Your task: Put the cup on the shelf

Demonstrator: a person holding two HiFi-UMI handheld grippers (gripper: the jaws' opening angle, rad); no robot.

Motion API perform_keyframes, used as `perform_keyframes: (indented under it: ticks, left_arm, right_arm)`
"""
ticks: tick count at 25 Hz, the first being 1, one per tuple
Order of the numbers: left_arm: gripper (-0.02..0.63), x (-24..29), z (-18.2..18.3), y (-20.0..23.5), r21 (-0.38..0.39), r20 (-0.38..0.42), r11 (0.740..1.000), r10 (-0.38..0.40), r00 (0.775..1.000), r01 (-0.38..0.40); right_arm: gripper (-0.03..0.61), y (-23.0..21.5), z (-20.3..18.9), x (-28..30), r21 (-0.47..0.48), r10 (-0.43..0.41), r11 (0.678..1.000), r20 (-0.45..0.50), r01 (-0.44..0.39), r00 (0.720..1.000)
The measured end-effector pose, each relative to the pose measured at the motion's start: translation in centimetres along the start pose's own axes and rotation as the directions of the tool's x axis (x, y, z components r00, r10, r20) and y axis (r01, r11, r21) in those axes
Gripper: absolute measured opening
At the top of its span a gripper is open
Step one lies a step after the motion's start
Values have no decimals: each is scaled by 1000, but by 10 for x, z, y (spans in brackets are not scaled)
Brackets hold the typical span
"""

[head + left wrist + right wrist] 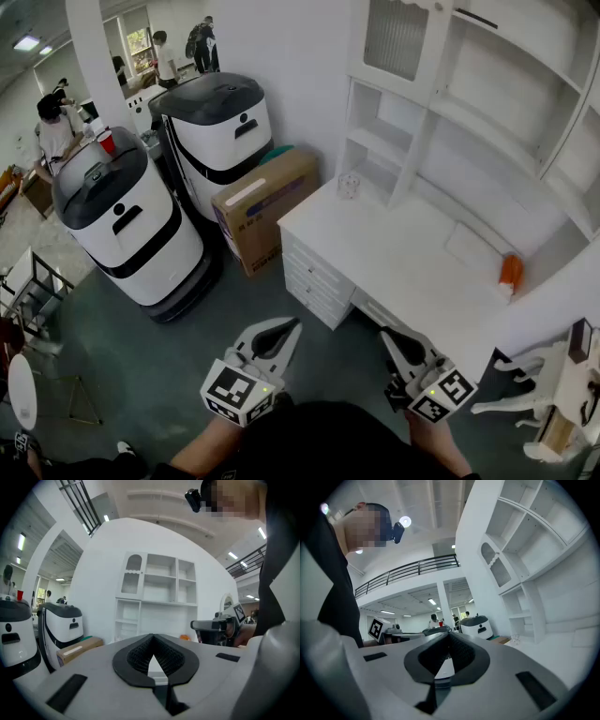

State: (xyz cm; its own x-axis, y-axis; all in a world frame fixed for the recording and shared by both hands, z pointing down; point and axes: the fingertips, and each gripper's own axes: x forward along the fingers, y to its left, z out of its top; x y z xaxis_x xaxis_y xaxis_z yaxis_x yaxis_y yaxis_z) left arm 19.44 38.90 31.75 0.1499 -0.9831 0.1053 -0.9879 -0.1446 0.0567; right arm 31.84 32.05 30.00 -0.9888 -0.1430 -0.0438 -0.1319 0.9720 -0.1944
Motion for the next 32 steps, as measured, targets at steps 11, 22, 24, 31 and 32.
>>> perform_keyframes:
  ticks: [11,22,24,31,32]
  left_arm:
    - [3,-23,-4,0,-9,-3,1000,-24,1000,24]
    - [3,-70,-22,44,-14,-20,1000,-4,1000,4]
    - [3,-77,-25,46,-16,-22,1000,-14,1000,13]
    - [3,-82,-30,60,-50,-16,999,-22,1000,21]
    - [3,-80,-30,63,-49,-19,999,-20,1000,19]
  right_arm:
    - [15,18,-14,21,17,8,1000,-13,-7,1000]
    - [17,77,-35,78,34,116,993,-50,-115,992]
    - [17,85,-40,84,36,123,992,-68,-121,990]
    - [17,86,-47,101,82,149,986,-87,-142,985]
    - [17,84,-48,105,88,161,984,-90,-153,983]
